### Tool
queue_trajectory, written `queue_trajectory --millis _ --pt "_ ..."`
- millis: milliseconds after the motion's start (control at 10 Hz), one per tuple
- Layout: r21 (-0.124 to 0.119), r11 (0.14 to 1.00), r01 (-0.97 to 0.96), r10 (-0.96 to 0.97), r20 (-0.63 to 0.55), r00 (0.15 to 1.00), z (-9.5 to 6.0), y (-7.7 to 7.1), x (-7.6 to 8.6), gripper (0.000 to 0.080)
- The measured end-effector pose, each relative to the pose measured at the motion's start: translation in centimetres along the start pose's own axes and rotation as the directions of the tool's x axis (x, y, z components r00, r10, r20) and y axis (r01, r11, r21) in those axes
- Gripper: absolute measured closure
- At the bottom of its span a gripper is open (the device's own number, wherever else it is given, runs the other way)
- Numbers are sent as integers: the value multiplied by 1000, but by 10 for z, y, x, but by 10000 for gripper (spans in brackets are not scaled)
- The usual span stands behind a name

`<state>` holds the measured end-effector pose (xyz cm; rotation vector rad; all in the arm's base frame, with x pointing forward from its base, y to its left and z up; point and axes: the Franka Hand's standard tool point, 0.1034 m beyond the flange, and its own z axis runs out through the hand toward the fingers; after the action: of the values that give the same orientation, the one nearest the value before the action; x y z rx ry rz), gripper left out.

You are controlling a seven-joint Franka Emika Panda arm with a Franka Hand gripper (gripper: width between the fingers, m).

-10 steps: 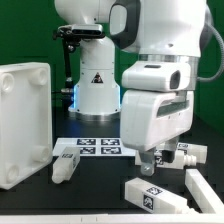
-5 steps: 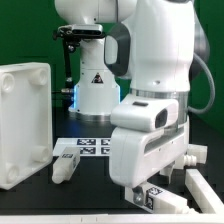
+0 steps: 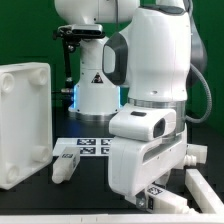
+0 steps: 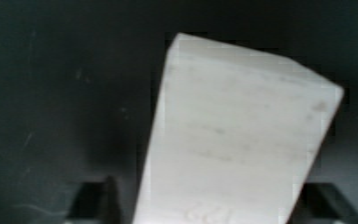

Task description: Assemble desk

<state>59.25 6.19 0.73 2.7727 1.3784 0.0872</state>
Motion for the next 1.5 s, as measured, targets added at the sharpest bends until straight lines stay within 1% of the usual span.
queue_trajectory --millis 100,200,300,400,500,600,700,800,900,1200,1300,1500 --pt "0 1000 0 0 0 1000 0 0 0 411" --pt "0 1000 0 0 -1 1000 0 0 0 520" --pt "-1 1000 -1 1 -1 1000 -1 0 0 520" --pt "-7 998 -61 61 -12 998 -9 -4 -9 520" --pt "1 991 -131 131 -6 991 -26 -14 -28 520" --pt "9 975 -220 220 -1 975 -42 -26 -45 520" --pt "9 966 -257 257 5 966 -56 -41 -55 520" --pt "11 968 -251 251 7 968 -58 -45 -57 520" --pt "13 968 -251 251 10 968 -54 -44 -57 518" --pt "10 964 -266 266 4 964 -55 -46 -58 518" --pt "-5 948 -319 318 -30 948 -60 -55 -66 518" --pt "14 848 -530 530 -21 848 -75 -93 -98 518"
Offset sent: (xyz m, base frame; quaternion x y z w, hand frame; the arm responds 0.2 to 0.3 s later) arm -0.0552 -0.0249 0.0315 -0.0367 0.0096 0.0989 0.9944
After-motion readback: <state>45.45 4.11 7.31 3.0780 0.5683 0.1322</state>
